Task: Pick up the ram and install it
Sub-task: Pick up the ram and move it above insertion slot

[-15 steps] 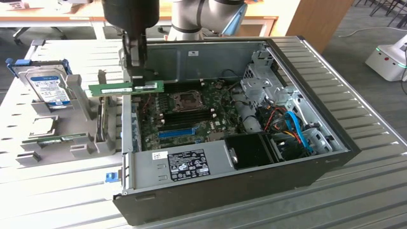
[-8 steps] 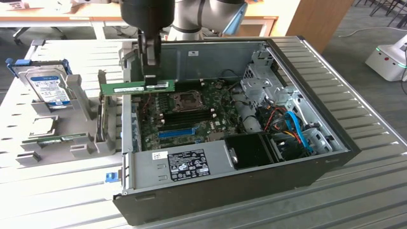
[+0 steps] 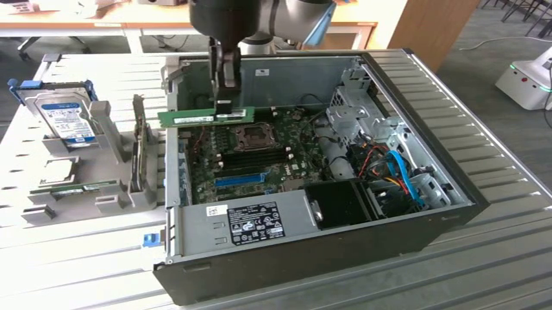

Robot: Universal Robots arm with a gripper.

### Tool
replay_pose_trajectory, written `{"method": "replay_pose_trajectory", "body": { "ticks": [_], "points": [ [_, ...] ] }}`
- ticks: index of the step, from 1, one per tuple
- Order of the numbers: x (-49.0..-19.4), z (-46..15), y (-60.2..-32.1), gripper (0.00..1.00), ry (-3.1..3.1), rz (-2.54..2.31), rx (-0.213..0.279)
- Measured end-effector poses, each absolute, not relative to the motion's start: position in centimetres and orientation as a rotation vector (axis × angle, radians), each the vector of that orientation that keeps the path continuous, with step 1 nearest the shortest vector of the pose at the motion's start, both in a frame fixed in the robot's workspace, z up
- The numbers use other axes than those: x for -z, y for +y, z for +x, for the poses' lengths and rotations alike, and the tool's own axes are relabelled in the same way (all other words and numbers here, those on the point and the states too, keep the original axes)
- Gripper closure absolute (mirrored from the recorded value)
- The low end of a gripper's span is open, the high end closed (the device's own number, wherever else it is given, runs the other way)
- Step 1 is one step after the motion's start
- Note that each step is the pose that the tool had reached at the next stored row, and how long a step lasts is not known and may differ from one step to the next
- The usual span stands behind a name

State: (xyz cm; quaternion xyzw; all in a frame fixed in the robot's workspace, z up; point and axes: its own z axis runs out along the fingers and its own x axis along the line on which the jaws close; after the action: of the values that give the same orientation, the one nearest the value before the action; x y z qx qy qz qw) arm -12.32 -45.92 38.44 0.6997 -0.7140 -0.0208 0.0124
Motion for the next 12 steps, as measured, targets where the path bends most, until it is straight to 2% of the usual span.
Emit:
{"method": "replay_pose_trajectory", "body": {
  "ticks": [12],
  "points": [
    [-38.4, -8.5, -45.9, 0.88, -2.225, 2.181, 0.066]
  ]
}}
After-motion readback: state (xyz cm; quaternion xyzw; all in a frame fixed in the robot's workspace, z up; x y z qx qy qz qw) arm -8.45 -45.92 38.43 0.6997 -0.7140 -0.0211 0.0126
